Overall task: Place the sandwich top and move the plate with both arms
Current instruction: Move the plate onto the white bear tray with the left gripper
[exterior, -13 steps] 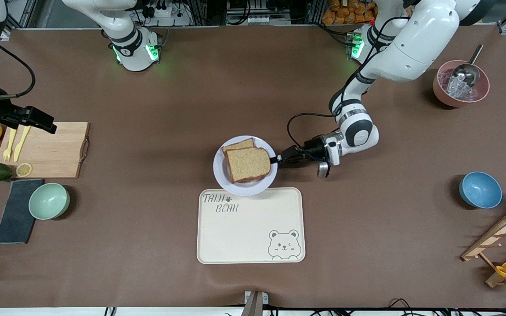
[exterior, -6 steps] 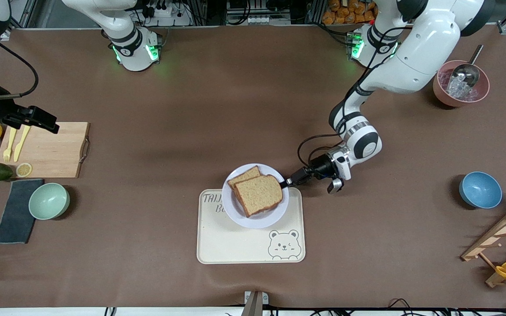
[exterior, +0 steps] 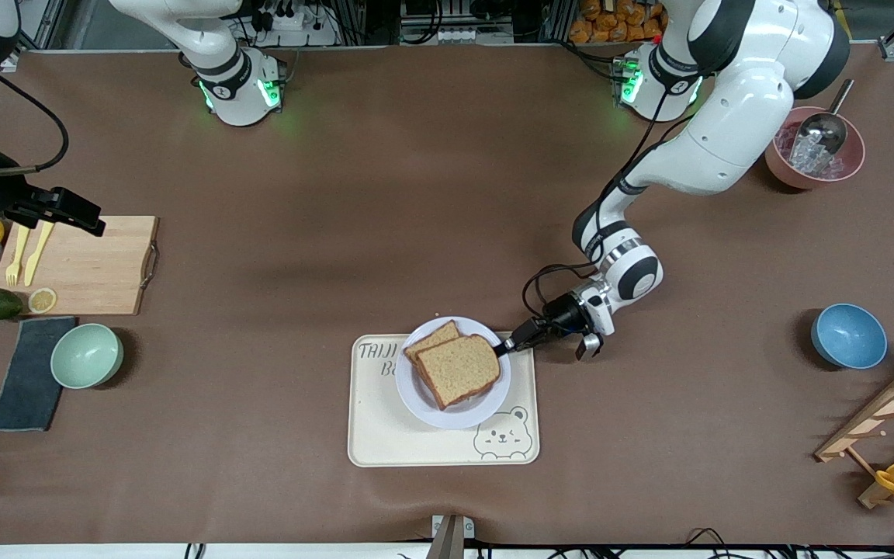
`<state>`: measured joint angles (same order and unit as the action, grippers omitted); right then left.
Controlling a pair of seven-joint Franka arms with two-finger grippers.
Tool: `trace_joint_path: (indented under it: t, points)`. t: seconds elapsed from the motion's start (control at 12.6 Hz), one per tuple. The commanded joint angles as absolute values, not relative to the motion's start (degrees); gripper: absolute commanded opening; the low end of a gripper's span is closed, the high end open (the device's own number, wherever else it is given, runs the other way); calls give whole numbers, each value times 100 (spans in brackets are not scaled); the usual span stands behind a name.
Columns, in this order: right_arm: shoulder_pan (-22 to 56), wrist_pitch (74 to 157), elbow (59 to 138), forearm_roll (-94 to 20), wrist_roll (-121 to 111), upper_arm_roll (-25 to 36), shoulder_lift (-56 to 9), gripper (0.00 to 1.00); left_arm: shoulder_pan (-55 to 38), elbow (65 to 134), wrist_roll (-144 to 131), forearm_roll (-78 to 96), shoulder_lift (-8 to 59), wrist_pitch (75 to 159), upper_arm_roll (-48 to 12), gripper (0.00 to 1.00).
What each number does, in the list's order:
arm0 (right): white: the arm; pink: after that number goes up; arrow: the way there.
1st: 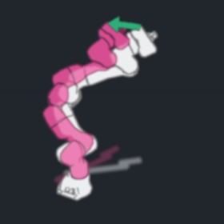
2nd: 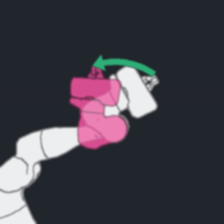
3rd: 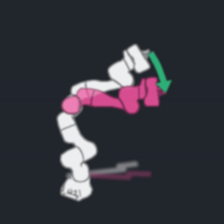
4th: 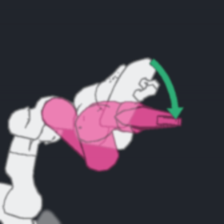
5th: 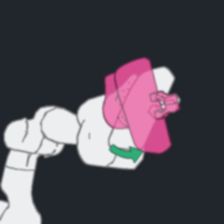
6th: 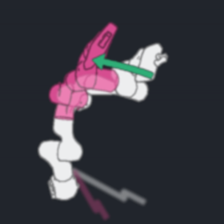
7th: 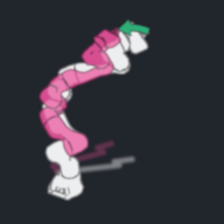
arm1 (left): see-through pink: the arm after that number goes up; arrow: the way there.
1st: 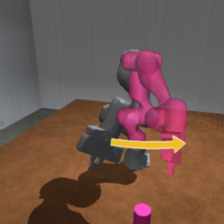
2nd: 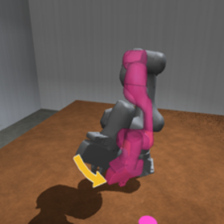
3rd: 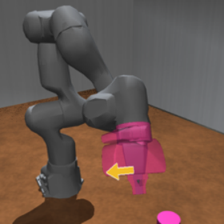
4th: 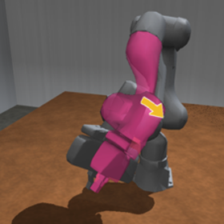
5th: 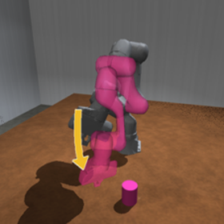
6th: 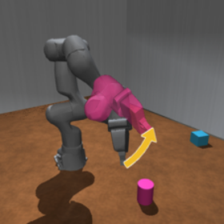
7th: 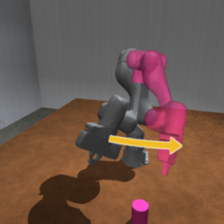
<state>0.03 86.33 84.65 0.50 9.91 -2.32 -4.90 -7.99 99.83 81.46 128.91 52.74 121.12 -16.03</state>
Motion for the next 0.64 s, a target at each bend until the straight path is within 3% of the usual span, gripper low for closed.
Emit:
trace_joint_path:
  t: [0.0,0.56]
  points:
    - [79,8640,8578,97,1116,-202,-352,100,-931,9485,8350,13113,5659,12304,-1617,0]
    - [105,8631,8578,97,1107,-202,-352,100,-1072,9308,8350,13131,5774,12586,-1521,0]
